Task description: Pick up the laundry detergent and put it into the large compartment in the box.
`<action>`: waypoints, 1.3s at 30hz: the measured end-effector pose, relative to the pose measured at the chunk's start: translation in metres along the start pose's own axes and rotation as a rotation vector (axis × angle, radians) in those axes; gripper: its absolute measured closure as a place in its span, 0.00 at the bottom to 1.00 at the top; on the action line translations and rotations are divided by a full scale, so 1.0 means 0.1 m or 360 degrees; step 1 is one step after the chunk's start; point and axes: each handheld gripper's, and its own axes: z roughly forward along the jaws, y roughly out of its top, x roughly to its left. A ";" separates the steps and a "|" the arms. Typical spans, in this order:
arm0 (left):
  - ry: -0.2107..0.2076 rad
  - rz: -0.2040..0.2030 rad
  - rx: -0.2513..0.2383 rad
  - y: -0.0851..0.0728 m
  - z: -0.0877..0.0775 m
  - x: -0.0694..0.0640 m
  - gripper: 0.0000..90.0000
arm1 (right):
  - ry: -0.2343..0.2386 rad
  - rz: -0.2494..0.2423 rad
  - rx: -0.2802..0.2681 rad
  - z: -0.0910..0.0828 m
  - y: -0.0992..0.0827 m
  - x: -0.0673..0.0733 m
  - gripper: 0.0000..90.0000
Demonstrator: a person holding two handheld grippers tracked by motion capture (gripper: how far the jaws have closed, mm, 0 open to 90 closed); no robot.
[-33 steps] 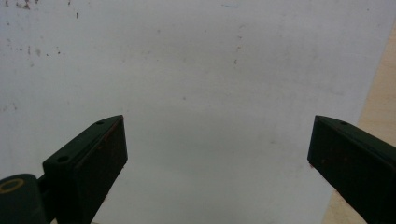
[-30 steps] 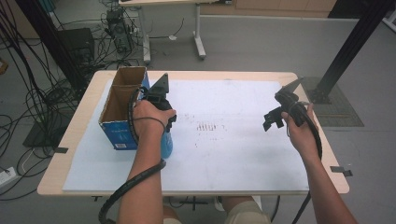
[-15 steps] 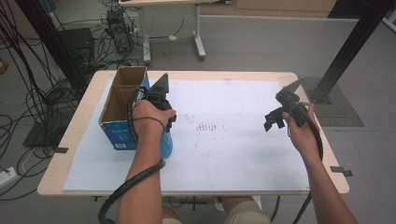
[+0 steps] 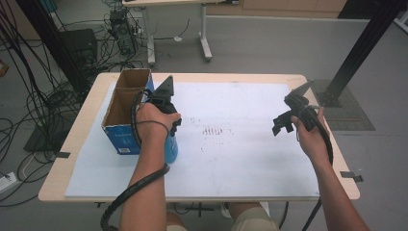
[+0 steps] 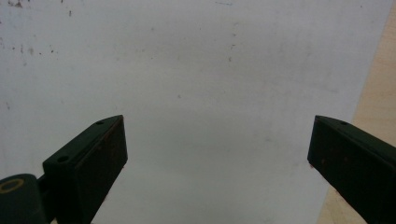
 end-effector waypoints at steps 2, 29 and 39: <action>-0.0001 0.0002 0.0000 0.00 0.00 0.00 0.42 | 0.0002 -0.0001 0.0001 0.01 0.00 0.00 0.05; -0.0005 0.0002 0.0003 0.00 0.00 0.01 0.42 | 0.0007 -0.0004 0.0001 0.02 0.01 0.00 0.05; -0.0009 0.0006 -0.0002 -0.01 0.00 0.02 0.42 | 0.0007 -0.0011 0.0001 0.02 0.01 0.01 0.05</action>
